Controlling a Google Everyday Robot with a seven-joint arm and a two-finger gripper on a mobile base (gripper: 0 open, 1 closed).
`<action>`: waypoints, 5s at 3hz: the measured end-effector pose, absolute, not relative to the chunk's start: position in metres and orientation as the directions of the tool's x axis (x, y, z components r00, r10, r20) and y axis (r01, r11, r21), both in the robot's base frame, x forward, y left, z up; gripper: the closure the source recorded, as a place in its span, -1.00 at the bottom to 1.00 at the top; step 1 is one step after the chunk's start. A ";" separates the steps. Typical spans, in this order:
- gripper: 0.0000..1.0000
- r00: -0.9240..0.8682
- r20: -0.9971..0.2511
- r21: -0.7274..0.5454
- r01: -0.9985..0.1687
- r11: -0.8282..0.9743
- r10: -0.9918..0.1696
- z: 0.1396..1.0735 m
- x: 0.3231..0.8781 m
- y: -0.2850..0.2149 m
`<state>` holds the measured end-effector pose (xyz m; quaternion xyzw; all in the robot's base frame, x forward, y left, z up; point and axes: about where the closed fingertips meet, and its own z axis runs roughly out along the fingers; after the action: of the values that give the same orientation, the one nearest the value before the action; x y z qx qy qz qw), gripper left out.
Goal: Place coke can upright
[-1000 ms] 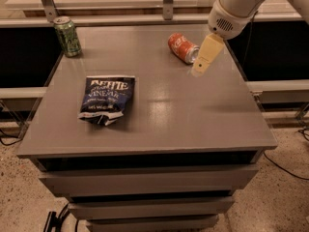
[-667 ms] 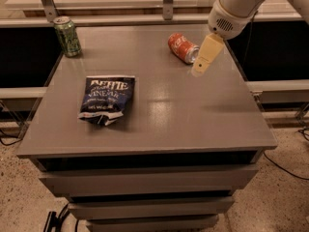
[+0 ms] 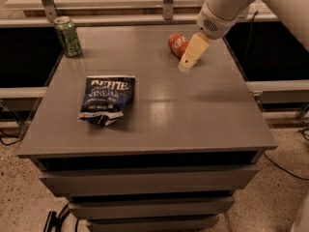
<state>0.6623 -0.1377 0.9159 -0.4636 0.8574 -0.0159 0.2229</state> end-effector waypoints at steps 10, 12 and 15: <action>-1.00 -0.633 -0.536 -0.185 -0.558 0.809 -0.559 0.872 0.791 -0.108; -1.00 -0.638 -0.515 -0.210 -0.554 0.806 -0.573 0.859 0.804 -0.100; -1.00 -0.662 -0.440 -0.241 -0.563 0.790 -0.607 0.856 0.813 -0.101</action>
Offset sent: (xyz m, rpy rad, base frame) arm 0.0702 0.0109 0.0115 0.1452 -0.1348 -0.2060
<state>0.8133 -0.1011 0.8558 -0.3211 0.9107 -0.0422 0.2563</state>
